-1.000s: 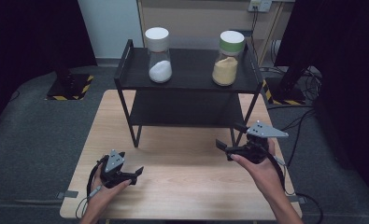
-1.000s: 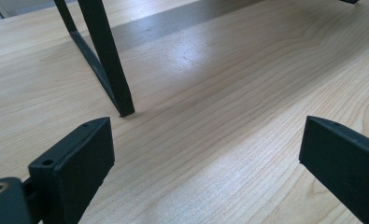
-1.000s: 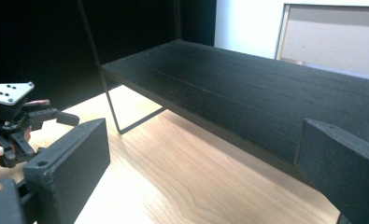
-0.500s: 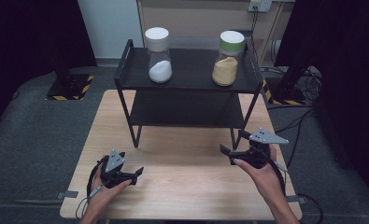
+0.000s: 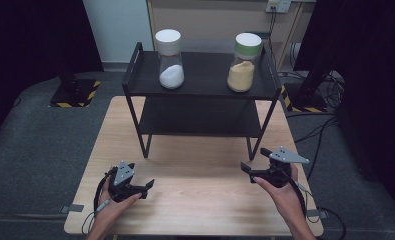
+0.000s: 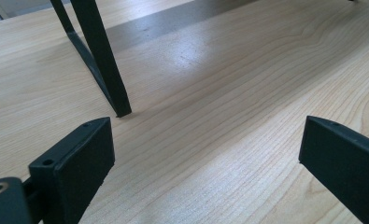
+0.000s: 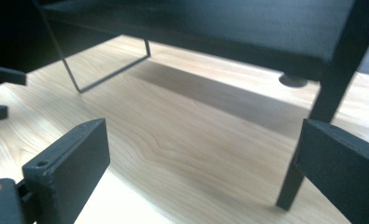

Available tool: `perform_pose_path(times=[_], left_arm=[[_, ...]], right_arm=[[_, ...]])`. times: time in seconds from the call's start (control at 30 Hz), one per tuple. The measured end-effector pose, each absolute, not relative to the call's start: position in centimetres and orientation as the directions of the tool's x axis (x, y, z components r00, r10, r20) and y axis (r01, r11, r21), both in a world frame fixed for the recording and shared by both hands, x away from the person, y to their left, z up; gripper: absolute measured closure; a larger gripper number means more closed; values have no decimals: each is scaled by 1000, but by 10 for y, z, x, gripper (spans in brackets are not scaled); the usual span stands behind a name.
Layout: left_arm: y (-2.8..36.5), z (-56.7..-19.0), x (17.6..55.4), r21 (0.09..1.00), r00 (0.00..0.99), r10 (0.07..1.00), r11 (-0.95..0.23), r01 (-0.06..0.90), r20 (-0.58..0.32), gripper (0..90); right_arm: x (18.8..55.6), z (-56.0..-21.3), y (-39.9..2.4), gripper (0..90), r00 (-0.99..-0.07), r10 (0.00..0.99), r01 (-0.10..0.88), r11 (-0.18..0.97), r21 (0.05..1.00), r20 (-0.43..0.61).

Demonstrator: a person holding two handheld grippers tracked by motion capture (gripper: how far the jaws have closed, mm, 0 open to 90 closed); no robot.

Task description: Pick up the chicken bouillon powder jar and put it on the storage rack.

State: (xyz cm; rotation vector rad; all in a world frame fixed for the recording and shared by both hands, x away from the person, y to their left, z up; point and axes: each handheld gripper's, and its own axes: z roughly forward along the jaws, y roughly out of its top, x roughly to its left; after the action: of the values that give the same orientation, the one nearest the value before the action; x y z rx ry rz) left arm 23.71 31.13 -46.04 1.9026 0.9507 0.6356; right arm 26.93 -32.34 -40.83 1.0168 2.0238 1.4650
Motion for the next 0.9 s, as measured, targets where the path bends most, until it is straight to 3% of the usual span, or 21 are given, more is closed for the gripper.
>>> perform_pose_path(times=[0.9], left_arm=[[311, -462, 234, 879, 573, 818, -315, 359, 59, 22]], right_arm=[[253, -451, -330, 36, -550, 833, 319, 146, 936, 57]])
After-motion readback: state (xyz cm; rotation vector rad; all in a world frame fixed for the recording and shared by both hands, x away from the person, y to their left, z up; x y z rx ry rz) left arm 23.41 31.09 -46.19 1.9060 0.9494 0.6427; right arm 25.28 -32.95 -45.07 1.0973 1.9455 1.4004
